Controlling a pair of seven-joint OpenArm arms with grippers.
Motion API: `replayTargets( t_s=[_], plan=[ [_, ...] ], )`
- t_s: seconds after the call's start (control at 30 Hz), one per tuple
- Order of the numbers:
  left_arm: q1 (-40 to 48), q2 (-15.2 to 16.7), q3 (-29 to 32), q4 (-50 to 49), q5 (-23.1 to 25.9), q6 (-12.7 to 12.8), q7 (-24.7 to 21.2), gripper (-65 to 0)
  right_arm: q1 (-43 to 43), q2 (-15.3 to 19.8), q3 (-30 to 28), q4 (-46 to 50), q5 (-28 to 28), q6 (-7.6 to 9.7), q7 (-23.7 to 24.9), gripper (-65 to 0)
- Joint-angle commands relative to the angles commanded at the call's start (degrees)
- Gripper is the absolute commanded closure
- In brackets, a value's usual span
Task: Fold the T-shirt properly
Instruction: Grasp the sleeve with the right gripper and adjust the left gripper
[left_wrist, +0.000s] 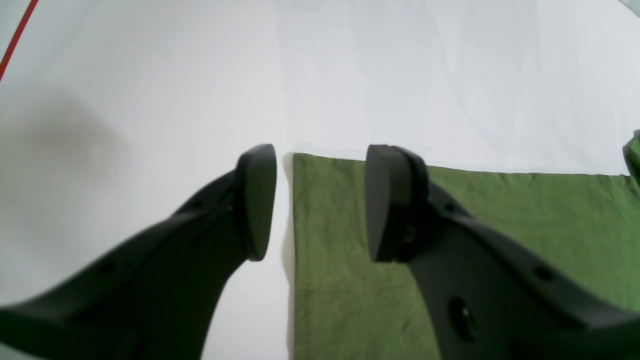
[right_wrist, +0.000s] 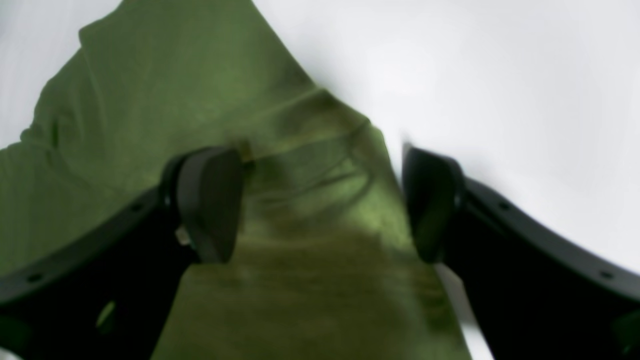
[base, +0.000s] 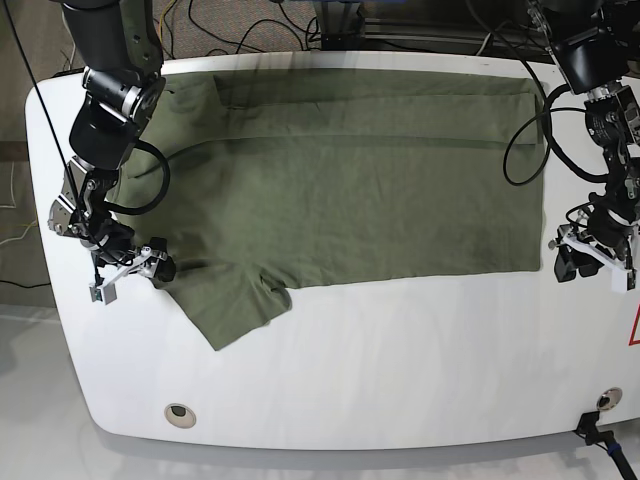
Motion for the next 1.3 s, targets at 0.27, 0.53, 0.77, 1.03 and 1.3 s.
replayTargets(
  t_s=[0.27, 0.53, 0.77, 1.03, 1.3],
  plan=[
    [0.0, -0.1, 0.0, 0.0, 0.0, 0.0, 0.0, -27.1, -1.1, -1.6, -0.2, 0.0, -0.1, 0.0, -0.1, -48.3],
    [0.0, -0.1, 0.0, 0.0, 0.0, 0.0, 0.0, -27.1, -1.0, -1.9, -2.3, 0.1, 0.1, 0.0, 0.2, -22.5],
    [0.0, -0.1, 0.0, 0.0, 0.0, 0.0, 0.0, -27.1, -0.8, -1.9, -2.4, 0.1, -0.1, -0.09, 0.3, 0.0],
    [0.0, -0.1, 0.0, 0.0, 0.0, 0.0, 0.0, -27.1, -4.4, -3.8, -3.2, 12.5, -0.3, -0.44, -0.2, 0.0],
    [0.0, -0.1, 0.0, 0.0, 0.0, -0.1, 0.0, -27.1, -7.3, -4.0, -10.1, 22.9, -0.3, -0.44, -1.7, 0.0]
  ],
)
